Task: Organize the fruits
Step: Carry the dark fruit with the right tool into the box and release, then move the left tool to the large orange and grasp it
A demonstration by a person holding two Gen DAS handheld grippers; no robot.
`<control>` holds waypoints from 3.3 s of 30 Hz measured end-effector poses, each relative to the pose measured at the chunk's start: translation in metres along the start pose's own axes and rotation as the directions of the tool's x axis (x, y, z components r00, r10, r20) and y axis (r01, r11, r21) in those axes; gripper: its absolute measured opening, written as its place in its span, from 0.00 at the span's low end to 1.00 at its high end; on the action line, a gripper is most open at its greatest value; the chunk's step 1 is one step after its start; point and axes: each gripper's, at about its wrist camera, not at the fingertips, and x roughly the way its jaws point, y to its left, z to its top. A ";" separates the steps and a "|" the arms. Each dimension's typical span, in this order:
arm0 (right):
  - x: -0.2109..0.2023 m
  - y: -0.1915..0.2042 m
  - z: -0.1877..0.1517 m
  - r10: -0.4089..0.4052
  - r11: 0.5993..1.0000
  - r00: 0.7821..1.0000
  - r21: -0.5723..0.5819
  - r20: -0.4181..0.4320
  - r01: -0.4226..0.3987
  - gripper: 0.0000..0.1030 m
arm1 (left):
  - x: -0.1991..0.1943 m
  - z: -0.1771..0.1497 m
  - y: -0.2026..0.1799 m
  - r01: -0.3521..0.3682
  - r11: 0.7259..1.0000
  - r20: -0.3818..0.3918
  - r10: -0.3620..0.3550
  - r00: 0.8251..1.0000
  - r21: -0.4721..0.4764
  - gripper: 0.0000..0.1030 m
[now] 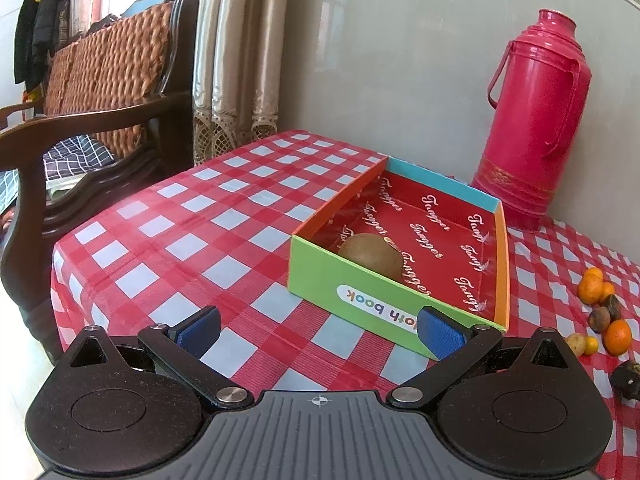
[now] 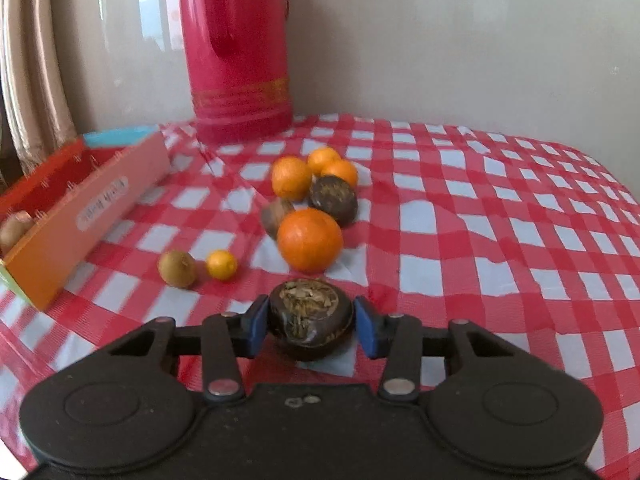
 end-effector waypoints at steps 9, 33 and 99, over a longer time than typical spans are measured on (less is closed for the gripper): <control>-0.025 0.025 0.009 0.090 0.996 0.984 -0.034 0.153 -0.086 0.35 | -0.001 0.002 0.019 -0.044 0.998 0.016 0.044 0.999 -0.046 1.00; -0.011 0.175 0.022 0.417 0.899 0.889 -0.229 0.187 -0.374 0.35 | 0.002 -0.003 0.114 -0.205 0.963 0.003 0.209 0.978 -0.173 1.00; -0.105 -0.125 -0.014 -0.350 0.925 0.885 0.264 0.307 0.274 0.94 | -0.022 -0.067 -0.253 0.332 0.784 0.042 -0.413 0.910 0.525 1.00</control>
